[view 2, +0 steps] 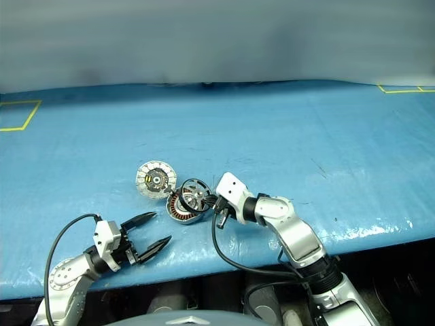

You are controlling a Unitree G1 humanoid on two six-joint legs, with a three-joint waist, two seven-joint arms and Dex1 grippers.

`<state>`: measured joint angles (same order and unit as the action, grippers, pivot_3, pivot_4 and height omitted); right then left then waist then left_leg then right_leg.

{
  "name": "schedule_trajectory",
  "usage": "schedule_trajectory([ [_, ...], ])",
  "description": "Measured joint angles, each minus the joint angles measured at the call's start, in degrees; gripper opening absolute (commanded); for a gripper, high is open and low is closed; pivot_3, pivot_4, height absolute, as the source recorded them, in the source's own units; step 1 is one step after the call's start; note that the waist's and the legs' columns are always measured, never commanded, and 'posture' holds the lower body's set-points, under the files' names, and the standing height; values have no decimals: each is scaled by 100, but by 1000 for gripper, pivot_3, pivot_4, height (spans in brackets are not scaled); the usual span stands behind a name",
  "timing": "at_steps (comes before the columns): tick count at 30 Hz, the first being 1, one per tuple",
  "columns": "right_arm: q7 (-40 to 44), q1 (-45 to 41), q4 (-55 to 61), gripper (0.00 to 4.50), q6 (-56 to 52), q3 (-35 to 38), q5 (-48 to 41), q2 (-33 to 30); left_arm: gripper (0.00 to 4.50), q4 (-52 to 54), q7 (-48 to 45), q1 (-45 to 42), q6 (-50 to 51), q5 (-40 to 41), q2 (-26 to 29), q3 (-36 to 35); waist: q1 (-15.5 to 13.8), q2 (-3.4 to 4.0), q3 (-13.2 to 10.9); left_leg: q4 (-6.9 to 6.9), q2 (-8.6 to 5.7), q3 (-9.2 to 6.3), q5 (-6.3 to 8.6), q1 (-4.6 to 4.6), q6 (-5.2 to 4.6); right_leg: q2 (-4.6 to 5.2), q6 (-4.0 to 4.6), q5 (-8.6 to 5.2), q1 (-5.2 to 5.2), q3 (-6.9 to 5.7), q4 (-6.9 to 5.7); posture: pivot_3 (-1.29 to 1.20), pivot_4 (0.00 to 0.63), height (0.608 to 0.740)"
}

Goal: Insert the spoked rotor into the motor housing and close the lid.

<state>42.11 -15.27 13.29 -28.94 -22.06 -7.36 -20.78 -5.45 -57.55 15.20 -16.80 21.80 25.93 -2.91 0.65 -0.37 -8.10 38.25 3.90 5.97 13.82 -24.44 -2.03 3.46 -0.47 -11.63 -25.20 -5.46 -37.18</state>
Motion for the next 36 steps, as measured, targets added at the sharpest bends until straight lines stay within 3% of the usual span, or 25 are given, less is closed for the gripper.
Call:
schedule_trajectory([
  [36, -1, -322, 129, 27, 25, -332, 402, 93, 4500, -94, 118, -18, -126, -86, -97, -2, 6, -1, 1, 8, 2, 0, -1, 2, 2, -1, -1, 1, -1, -1, -14, 0, 150, 740],
])
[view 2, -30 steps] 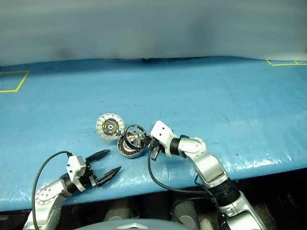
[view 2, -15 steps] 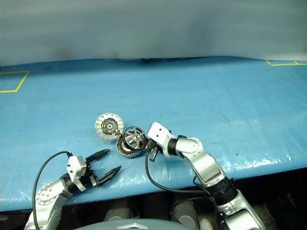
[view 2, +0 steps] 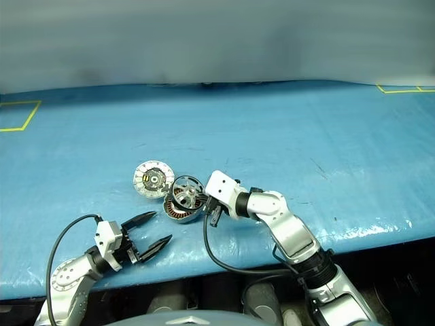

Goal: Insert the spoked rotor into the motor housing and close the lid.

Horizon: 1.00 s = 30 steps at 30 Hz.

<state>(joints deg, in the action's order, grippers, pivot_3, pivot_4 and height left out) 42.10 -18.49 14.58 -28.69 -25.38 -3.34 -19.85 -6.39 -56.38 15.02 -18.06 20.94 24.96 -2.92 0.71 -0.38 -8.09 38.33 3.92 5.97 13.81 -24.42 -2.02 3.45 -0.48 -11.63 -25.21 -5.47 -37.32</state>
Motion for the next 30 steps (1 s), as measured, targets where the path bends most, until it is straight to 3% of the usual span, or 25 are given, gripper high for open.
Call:
schedule_trajectory([
  [25, -58, -70, -108, 27, -1, -186, 99, 134, 4500, 0, 13, 8, -17, -4, -8, 0, -1, 0, 0, 14, -1, 1, 0, 0, 0, 4, 6, -4, -5, 1, -21, 0, 150, 740],
  [30, -78, -70, -196, 1349, 2, -195, 125, 113, 4500, 0, 16, 13, -18, -11, -7, -1, -1, 0, 0, 36, 4, -1, 1, 0, 1, 5, 37, -23, -11, -1, -50, 0, 150, 740],
])
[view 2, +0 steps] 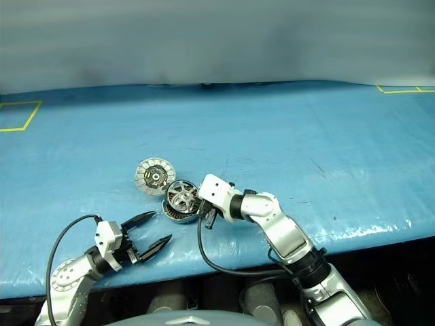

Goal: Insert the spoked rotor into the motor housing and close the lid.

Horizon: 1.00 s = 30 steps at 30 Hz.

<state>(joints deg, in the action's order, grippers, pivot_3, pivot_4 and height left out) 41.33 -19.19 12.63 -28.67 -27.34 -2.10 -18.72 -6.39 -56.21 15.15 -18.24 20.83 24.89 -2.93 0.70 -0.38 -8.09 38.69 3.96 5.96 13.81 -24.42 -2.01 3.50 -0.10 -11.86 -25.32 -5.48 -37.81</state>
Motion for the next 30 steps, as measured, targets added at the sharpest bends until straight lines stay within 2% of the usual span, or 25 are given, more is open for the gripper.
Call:
schedule_trajectory([
  [2, 1, 1, -3, 1986, 23, -13, 21, -13, 4500, 0, 0, 1, 0, -2, 0, 0, 1, 0, 0, 11, 4, -2, 0, 0, 0, -1, 8, -5, -3, -2, -5, 0, 150, 740],
  [13, -15, 0, 8, 1986, 73, 94, -167, 216, 4500, -12, 4, -7, 0, 0, 1, -5, -2, 0, 0, 25, 6, -9, 2, 0, 0, -1, 9, -5, -11, -6, -7, 0, 150, 740],
  [16, -86, 0, -82, 1365, 80, 145, -190, 363, 4500, -52, 119, -12, -20, 1, -6, -102, 0, 0, 0, 25, 8, -9, 2, 0, 0, -2, 10, -6, -11, -6, -9, 0, 150, 740],
  [20, -164, 0, -328, 84, 96, 229, -276, 517, 4500, -203, 371, -66, -158, -74, -10, -227, -3, 0, 0, 25, 7, -10, 2, 0, 0, -1, 9, -5, -10, -6, -8, 0, 150, 740],
  [30, -207, 0, -862, 33, 193, 87, -204, 698, 4500, -305, 1040, -231, -197, -351, -113, -324, -1, 0, -1, 25, 7, -10, 2, 0, 0, 0, 9, -5, -10, -6, -9, 0, 150, 740],
])
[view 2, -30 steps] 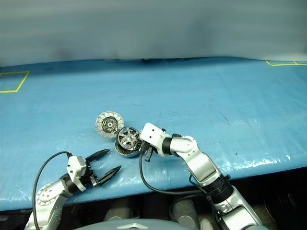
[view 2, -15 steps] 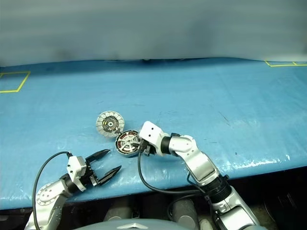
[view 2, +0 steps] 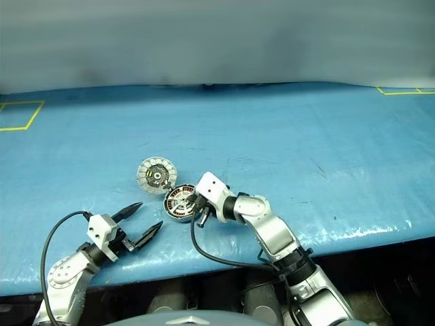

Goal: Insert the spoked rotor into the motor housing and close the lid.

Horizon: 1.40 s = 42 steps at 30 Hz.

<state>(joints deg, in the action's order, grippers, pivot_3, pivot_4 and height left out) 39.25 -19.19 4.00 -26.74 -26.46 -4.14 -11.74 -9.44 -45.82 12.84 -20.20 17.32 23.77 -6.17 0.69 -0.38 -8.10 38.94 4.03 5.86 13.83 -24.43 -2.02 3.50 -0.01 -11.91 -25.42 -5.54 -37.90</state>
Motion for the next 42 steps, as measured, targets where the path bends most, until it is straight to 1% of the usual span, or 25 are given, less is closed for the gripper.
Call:
schedule_trajectory([
  [2, -31, 19, -27, 33, 6, -12, 35, 24, 4500, 4, 136, -38, 117, -46, -5, -5, 2, 0, 0, 0, 0, 0, 0, 3, 0, 0, 0, 0, 0, 0, 0, 0, 150, 740],
  [5, -35, 131, -27, 33, -48, 120, -146, 120, 4500, 63, 502, -159, 573, -27, -86, -73, -2, 1, 0, -1, 4, -1, 0, 14, 1, -1, 0, 0, 6, 0, -4, 0, 150, 740],
  [8, 151, 279, 139, 33, -142, 298, -570, 199, 4500, 146, 762, -280, 1058, 324, -233, -292, -2, 2, -1, 0, 6, -2, -1, 15, 2, -1, 0, 0, 6, -1, -7, 0, 150, 740],
  [11, 344, 284, 552, 33, -146, 508, -998, 222, 4500, 196, 955, -429, 1504, 665, -345, -480, -1, -2, -2, 1, 6, -3, -1, 15, 2, -2, 0, 0, 7, -2, -5, 0, 150, 740],
  [15, 412, 287, 911, 33, -195, 634, -1262, 187, 4500, 175, 1308, -749, 1859, 791, -357, -710, -12, -8, -2, 0, -1, -6, -1, -1, 1, -2, -4, 3, 7, -1, -2, 0, 150, 740],
  [17, 407, 318, 1023, 33, -210, 691, -1322, 149, 4500, 120, 1461, -1012, 1996, 787, -356, -762, -24, -11, -2, 1, -9, -9, -2, -16, -1, -1, -23, 15, 12, 2, 0, 0, 150, 740],
  [20, 370, 394, 1060, 0, -210, 717, -1350, 123, 3866, -114, 1603, -1499, 2147, 692, -334, -763, -23, -16, -4, 2, -13, -10, -2, -18, -3, -1, -33, 21, 19, 2, 5, 0, 150, 740],
  [25, 264, 459, 1073, 0, -208, 742, -1349, 59, 2161, -511, 1523, -2045, 2241, 494, -318, -627, -1, -19, -5, 1, -19, -9, -2, -18, -3, -5, -37, 24, 18, 2, 6, 0, 150, 740],
  [31, 60, 496, 1141, 0, -198, 870, -1348, 42, 133, -1199, 1579, -2678, 2220, 7, -303, -420, 2, -20, -6, 1, -30, -8, -2, -21, -2, -8, -44, 28, 14, 5, 6, 0, 150, 740],
  [32, 48, 505, 1158, 0, -198, 893, -1348, 38, 9, -1292, 1577, -2736, 2216, -67, -298, -401, 4, -21, -6, 1, -30, -7, -2, -23, -2, -7, -45, 28, 13, 5, 6, 0, 150, 740],
  [34, 26, 515, 1185, 0, -195, 910, -1348, 18, 9, -1518, 1533, -2848, 2179, -166, -259, -352, 0, -21, -6, 0, -33, -9, -2, -23, -2, -8, -45, 28, 13, 4, 6, 0, 150, 740],
  [37, -38, 582, 1196, 0, -195, 911, -1346, -25, 9, -1684, 1229, -2965, 1958, -177, -229, -329, -5, -22, -7, 0, -30, -9, -2, -25, -2, -6, -44, 28, 12, 4, 6, 0, 150, 740],
  [42, -94, 607, 1197, 0, -195, 923, -1345, -95, 9, -1580, 388, -2973, 1722, 268, -265, -368, -4, -23, -7, 2, -20, -8, -2, -25, -4, -1, -47, 30, 13, 5, 6, 0, 150, 740],
])
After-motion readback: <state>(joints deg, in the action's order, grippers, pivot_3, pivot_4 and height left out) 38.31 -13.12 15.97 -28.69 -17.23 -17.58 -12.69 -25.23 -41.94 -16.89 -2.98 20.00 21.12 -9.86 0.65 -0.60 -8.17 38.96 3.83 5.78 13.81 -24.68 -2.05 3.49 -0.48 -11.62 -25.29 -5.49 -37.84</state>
